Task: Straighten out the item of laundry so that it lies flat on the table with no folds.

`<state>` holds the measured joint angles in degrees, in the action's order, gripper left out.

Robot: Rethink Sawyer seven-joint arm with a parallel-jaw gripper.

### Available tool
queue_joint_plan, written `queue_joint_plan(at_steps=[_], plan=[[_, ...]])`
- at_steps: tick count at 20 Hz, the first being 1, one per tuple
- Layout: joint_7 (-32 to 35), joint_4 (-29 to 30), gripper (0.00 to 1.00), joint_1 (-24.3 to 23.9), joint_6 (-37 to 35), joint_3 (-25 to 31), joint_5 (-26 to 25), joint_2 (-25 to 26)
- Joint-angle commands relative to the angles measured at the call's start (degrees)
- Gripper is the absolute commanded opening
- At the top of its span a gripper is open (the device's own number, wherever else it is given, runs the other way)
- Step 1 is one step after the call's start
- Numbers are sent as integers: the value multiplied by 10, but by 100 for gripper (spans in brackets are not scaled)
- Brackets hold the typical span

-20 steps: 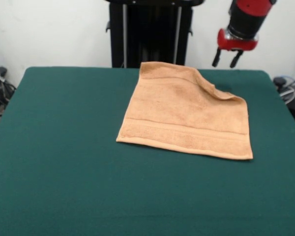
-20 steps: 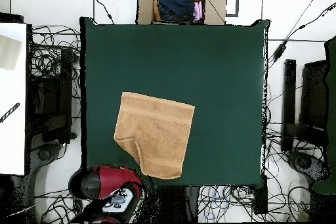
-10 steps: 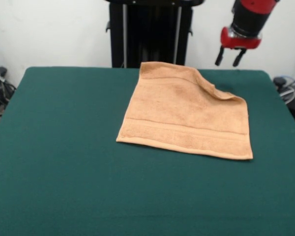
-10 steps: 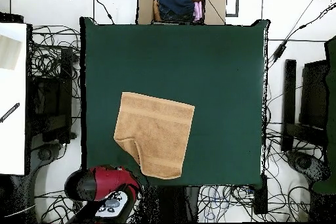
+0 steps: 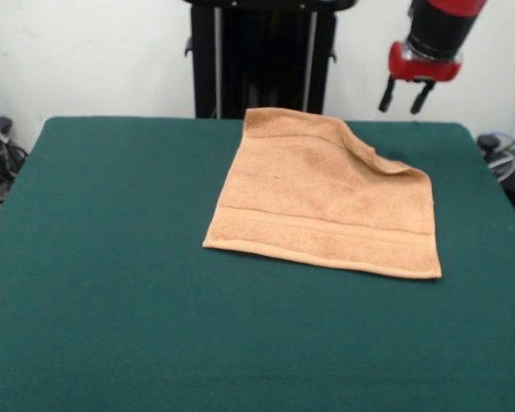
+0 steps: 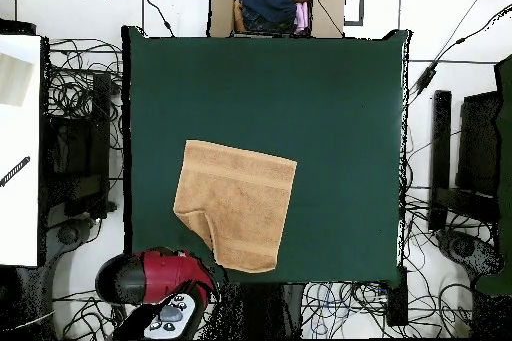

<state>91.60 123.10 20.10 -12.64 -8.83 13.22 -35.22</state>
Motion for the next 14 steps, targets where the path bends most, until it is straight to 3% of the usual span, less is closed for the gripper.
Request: queue_joint_plan(at_steps=[1, 14], plan=[[132, -55, 100, -11, -60, -13, 30, -3], [123, -60, 100, -23, -68, -11, 24, -10]])
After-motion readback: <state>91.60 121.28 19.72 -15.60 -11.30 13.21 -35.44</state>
